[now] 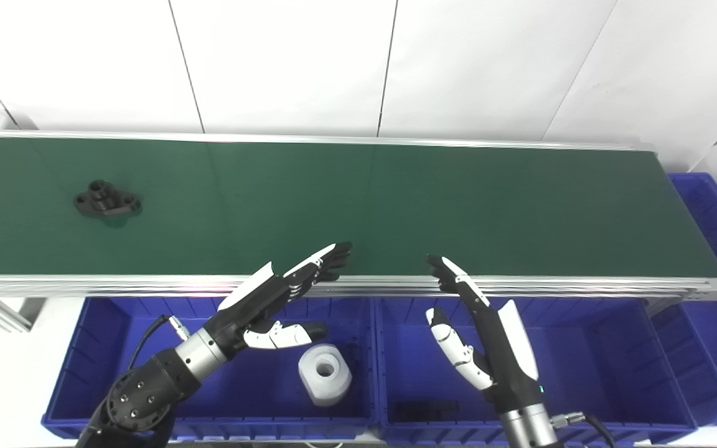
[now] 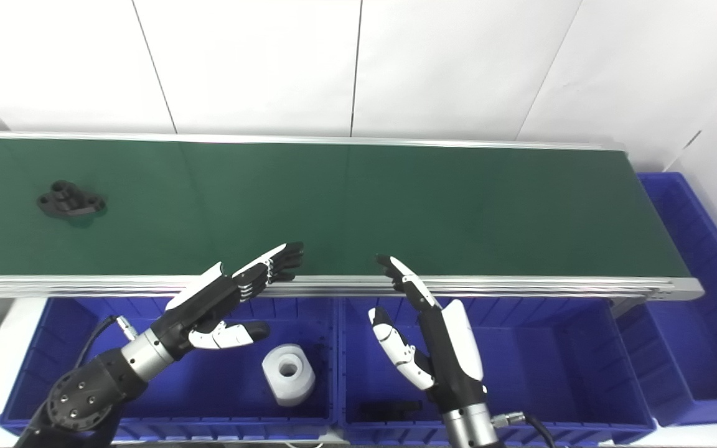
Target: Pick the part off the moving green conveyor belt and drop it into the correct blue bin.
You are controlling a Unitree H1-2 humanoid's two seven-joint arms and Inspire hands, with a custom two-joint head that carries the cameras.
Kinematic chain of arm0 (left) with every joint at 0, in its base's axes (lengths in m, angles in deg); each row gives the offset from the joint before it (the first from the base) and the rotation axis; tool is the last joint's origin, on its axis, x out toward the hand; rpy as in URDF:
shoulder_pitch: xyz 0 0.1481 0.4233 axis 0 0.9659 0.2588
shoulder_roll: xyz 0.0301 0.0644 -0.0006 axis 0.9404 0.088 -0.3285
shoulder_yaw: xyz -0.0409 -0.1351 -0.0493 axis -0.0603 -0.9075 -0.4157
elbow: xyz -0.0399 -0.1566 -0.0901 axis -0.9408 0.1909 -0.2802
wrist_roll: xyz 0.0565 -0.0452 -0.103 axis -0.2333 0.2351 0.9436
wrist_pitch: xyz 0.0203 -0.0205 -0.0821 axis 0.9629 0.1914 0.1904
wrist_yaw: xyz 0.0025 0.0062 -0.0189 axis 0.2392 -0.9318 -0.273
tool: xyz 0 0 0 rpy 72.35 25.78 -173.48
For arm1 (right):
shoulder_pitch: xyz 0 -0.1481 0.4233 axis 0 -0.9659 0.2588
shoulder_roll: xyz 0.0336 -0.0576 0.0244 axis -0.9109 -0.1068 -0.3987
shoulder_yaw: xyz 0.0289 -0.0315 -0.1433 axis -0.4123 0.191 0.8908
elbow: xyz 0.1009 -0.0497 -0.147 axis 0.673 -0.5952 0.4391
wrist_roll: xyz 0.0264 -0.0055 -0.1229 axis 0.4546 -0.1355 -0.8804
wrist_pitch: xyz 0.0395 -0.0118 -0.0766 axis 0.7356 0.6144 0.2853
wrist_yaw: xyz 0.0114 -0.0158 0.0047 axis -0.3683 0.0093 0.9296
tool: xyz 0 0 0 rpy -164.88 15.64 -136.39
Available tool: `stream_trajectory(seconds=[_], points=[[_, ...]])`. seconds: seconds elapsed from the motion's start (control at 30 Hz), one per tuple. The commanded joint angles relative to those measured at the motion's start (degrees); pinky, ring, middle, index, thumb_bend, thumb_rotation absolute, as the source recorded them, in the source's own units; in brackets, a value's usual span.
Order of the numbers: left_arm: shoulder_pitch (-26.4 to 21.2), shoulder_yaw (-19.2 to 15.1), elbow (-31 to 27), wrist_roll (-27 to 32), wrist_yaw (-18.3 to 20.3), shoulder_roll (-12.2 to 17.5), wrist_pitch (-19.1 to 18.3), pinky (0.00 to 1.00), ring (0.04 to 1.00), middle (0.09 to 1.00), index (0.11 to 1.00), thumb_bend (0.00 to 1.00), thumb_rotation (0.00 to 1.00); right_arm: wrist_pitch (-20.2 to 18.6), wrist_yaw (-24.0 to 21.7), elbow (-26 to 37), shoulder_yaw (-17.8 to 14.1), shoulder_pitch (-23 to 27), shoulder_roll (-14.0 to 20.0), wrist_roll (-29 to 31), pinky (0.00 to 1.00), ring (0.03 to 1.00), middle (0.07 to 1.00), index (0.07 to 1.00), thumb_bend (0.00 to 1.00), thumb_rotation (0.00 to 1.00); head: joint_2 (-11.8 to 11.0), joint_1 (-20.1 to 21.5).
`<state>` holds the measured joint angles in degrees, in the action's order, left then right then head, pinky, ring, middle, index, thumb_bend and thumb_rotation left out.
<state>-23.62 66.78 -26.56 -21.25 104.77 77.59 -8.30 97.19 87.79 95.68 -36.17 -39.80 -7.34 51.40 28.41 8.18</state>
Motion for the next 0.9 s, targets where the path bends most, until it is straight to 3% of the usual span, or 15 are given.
stream_trajectory(seconds=[0.0,0.1,0.2,0.4,0.87], points=[[-0.9,0.5,1.9,-1.7,-1.2,-0.3,2.9,0.91,0.958,0.987,0.977,0.38,0.66,5.2,1.9,-1.8,-0.1,-0.5,0.5,0.5,0.82,0.866,0.888,0.879,0.36,0.83,-1.4,-0.2],[-1.3,0.9,3.0,-3.0,-2.3,-0.7,3.0,0.89,0.944,0.971,0.95,0.4,0.6,7.1,3.2,-4.4,-0.1,-0.3,0.4,0.2,0.8,0.858,0.88,0.866,0.33,0.75,-4.1,-0.6],[-1.8,0.8,3.0,-2.6,-2.6,-1.0,3.0,0.88,0.933,0.959,0.934,0.41,0.52,7.6,3.8,-5.1,-0.1,0.2,0.3,-0.2,0.81,0.864,0.876,0.857,0.31,0.68,-4.4,-0.7],[-2.3,0.9,1.4,-2.9,-3.2,-0.9,3.0,0.85,0.915,0.954,0.93,0.41,0.5,6.0,3.1,-2.6,0.0,-0.1,0.4,0.0,0.82,0.87,0.882,0.86,0.29,0.67,-2.3,-0.8],[-1.3,1.1,0.6,-2.2,-3.1,-0.8,3.0,0.87,0.93,0.961,0.942,0.42,0.55,5.9,2.9,-0.9,0.1,-1.6,0.4,-0.2,0.82,0.871,0.887,0.868,0.28,0.7,0.0,-0.8]])
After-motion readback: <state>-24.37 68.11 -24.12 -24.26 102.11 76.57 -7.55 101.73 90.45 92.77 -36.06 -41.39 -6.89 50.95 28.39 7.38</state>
